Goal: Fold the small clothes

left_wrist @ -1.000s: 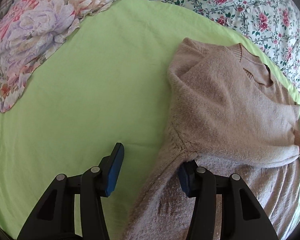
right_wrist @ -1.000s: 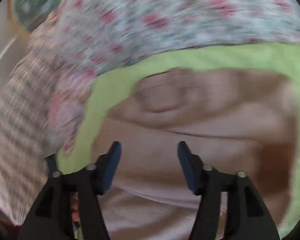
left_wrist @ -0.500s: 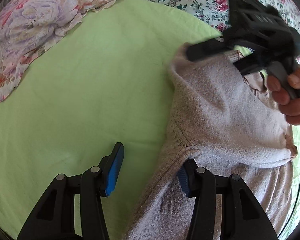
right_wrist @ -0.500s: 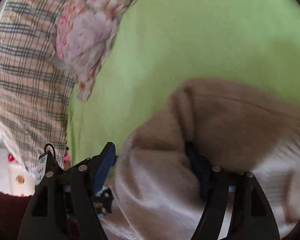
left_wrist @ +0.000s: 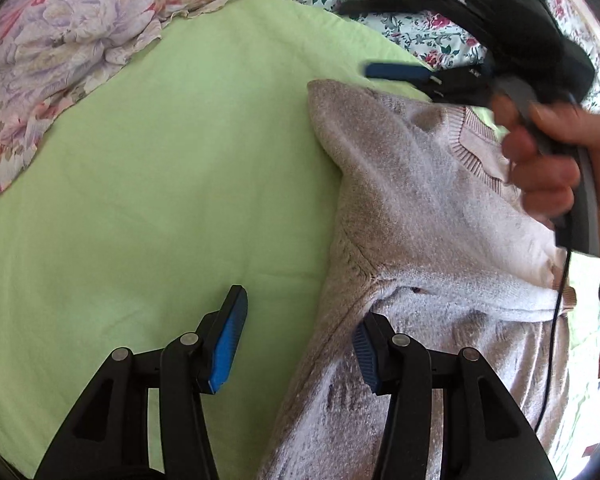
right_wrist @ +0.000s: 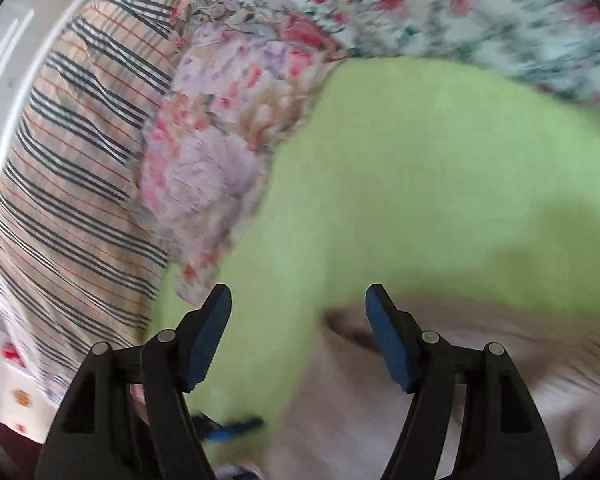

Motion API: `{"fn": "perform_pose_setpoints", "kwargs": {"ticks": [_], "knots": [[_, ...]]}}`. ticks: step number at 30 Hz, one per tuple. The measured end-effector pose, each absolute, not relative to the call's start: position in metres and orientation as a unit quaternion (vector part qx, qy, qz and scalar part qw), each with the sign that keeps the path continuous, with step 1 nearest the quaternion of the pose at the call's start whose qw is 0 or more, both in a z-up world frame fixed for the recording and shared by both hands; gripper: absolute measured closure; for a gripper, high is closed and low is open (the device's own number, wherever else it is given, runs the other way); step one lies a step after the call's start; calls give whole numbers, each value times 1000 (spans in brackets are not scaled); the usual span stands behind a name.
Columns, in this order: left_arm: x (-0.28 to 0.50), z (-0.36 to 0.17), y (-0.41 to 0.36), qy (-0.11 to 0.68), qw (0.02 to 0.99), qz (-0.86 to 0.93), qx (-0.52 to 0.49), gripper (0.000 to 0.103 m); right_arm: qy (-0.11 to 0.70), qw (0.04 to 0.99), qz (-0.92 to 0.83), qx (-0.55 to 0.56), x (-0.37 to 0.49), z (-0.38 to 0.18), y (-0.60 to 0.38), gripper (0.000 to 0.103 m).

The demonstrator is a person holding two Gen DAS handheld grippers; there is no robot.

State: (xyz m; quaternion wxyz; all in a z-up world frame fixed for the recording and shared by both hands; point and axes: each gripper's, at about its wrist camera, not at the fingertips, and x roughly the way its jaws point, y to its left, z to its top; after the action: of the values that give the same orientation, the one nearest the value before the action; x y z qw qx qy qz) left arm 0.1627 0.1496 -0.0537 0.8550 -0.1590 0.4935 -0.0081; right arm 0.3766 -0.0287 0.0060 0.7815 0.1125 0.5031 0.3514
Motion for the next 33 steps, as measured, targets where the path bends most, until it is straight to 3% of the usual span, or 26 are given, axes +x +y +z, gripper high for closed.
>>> {"fn": "perform_pose_setpoints", "kwargs": {"ticks": [5,9,13,15,17,20,23,30,32,33], "knots": [[159,-36,160,491,855,-21,-167,52,456,835,288,107,338,28,-88,33],[173,-21,160,492,860,-42,-128,52,424,886,182,40,296,33,-163,33],[205,5,139,488,866,-106,-31,52,444,890,107,14,286,33,-241,33],[211,12,125,509,841,-185,20,43,446,890,89,18,284,35,-271,33],[206,13,113,519,825,-206,89,42,445,892,81,17,282,37,-290,33],[194,12,122,538,806,-206,133,42,440,894,81,14,279,38,-305,33],[199,23,137,535,815,-202,93,41,437,894,95,-14,285,35,-300,33],[306,24,98,462,865,-164,104,37,441,885,121,-80,321,28,-272,32],[336,10,79,469,853,-192,121,27,457,874,118,-114,334,20,-266,31],[346,1,75,476,846,-199,131,26,462,870,119,-126,339,16,-264,31]]}}
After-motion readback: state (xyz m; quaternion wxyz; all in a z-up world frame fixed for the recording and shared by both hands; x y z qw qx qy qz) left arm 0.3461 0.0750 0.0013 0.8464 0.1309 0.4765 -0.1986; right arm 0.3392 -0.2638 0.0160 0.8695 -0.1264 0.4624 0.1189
